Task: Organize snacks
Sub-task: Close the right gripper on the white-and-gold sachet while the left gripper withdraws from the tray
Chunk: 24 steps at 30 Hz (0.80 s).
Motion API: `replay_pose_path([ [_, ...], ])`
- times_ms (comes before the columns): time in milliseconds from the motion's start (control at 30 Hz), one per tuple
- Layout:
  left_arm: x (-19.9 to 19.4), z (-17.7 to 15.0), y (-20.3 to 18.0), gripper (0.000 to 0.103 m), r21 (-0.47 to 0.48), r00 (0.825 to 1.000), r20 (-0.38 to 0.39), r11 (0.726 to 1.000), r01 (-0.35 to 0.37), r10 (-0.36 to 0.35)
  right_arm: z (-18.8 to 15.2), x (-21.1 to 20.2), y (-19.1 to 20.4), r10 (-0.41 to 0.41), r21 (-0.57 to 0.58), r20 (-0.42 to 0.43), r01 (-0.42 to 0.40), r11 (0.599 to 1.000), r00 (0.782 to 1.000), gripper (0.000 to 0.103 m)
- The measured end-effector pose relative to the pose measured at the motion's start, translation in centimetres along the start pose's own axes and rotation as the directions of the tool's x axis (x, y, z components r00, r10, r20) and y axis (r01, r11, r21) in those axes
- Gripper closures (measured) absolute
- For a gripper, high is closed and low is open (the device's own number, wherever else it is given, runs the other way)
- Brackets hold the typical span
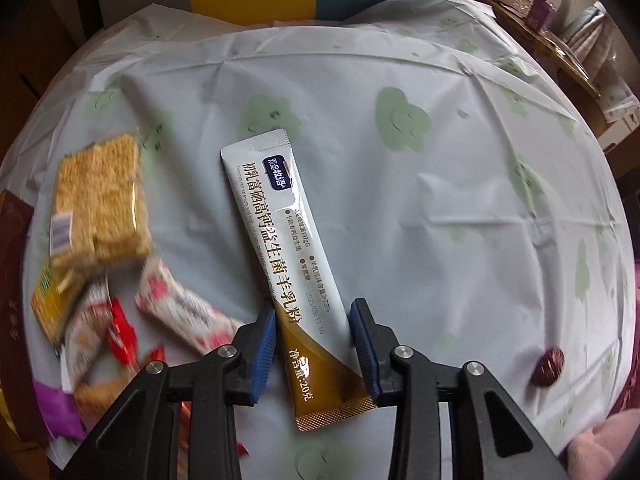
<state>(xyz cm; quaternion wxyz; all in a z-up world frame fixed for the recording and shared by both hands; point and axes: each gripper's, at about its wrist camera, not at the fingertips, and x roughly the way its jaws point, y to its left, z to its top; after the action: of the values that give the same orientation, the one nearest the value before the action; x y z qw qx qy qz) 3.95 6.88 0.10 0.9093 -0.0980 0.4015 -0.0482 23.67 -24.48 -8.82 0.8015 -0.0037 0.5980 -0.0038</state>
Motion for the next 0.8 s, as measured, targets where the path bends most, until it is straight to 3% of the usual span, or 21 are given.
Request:
replay_pose_path([
  [300,0.4,-2.0,-3.4,0.07,0.103,1.0,-0.022,0.995,0.02,-0.018,-3.3,-0.3,-1.7,-0.005,0.019,0.044,0.004,1.0,0.999,0.066],
  [567,0.5,-3.4,-3.9,0.07,0.126,0.999,-0.04,0.992,0.021,-0.017,-5.8,-1.4,-0.1,-0.024,0.018,0.092,0.022,1.0,0.995,0.066],
  [800,0.4,-4.3,-3.6,0.07,0.139,0.999,-0.036,0.99,0.008,-0.003,-7.6,-4.6,-0.7,-0.052,0.116,0.133,0.037,0.993,0.99,0.072],
])
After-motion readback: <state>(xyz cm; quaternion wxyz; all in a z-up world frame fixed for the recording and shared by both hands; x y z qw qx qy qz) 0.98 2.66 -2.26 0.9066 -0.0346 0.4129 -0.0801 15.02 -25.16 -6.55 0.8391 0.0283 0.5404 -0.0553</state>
